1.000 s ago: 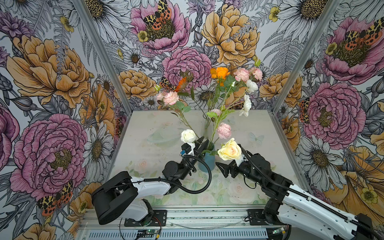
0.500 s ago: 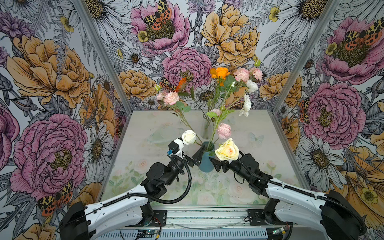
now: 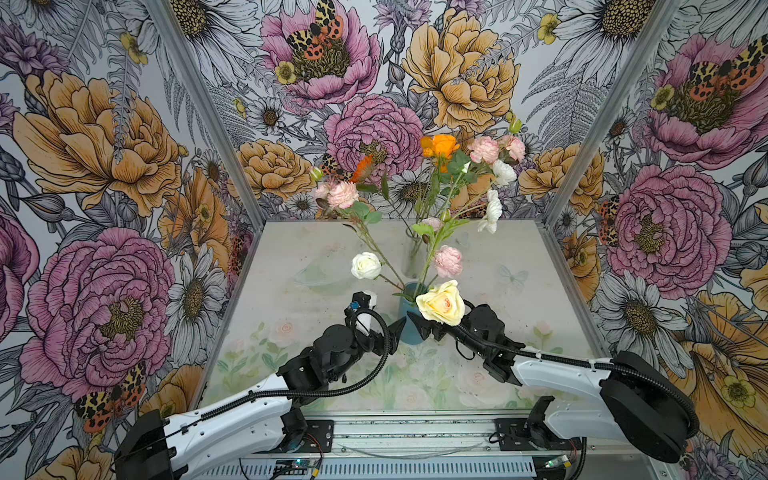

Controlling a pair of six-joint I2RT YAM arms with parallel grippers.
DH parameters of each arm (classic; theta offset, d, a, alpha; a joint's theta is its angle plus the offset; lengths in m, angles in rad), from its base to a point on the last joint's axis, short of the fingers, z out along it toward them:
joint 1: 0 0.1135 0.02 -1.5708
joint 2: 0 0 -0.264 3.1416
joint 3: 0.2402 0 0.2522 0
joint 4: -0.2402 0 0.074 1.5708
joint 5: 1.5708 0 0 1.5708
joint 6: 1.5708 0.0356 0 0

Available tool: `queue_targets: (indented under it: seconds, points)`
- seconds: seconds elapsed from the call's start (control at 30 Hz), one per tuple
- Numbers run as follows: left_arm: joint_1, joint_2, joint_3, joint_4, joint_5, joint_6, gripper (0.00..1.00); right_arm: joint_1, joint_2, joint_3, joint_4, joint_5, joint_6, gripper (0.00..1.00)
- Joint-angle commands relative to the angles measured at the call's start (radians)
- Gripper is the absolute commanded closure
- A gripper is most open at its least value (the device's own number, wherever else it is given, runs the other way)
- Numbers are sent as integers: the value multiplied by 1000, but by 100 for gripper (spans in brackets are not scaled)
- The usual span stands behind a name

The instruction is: Arrange the flowers into the vase

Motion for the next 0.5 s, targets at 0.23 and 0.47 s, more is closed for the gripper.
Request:
queue_targets:
  seconds: [0.23, 0.47]
  points:
    - [11, -48, -12, -31, -29, -36, 1, 0, 99, 86, 126, 24, -35, 1]
    - [10, -99, -28, -61, -39, -46, 1, -8, 162, 120, 170, -6, -6, 1]
